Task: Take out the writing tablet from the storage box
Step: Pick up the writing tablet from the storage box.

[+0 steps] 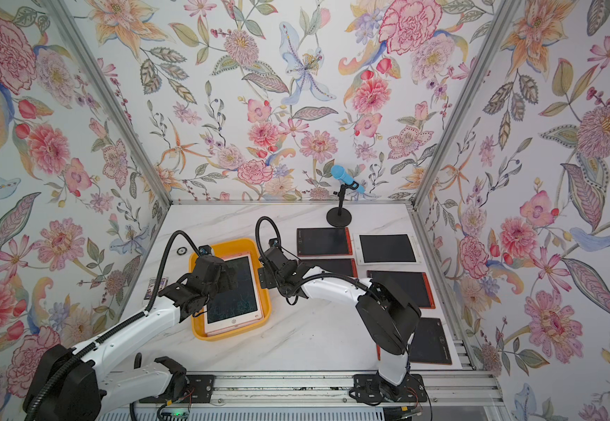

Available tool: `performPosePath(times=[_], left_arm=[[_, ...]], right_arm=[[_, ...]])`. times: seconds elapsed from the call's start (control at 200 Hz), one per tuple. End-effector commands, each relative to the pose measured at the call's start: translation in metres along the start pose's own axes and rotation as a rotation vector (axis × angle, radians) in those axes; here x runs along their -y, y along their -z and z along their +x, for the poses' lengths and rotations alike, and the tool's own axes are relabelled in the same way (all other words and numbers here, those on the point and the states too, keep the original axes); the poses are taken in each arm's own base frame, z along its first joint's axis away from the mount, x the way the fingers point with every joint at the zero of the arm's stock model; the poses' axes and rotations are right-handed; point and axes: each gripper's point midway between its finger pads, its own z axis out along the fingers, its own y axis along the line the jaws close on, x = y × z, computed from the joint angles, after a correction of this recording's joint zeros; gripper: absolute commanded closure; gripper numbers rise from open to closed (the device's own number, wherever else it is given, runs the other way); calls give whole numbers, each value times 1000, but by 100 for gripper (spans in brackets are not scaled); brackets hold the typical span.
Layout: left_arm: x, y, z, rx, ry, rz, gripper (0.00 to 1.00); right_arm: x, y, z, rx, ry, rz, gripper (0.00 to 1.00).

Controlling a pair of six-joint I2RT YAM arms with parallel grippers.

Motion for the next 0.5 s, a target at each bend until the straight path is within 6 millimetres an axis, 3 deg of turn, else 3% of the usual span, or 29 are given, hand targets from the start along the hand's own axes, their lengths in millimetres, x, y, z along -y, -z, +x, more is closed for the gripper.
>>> performPosePath(times=[0.0, 0.125, 0.305, 0.49], left_arm=[[-15, -15, 19, -57, -18, -66, 1], [-20, -27, 26, -82, 7, -84, 1], [-27, -46, 40, -133, 39, -91, 1], [-36, -55, 45, -147, 27, -152, 1]], right_arm=[[-14, -6, -1, -14, 22, -26, 16], [-18, -15, 12, -41, 47, -19, 25], [-17, -24, 29, -74, 64, 15, 54], [-19, -28, 37, -79, 71, 41, 71]])
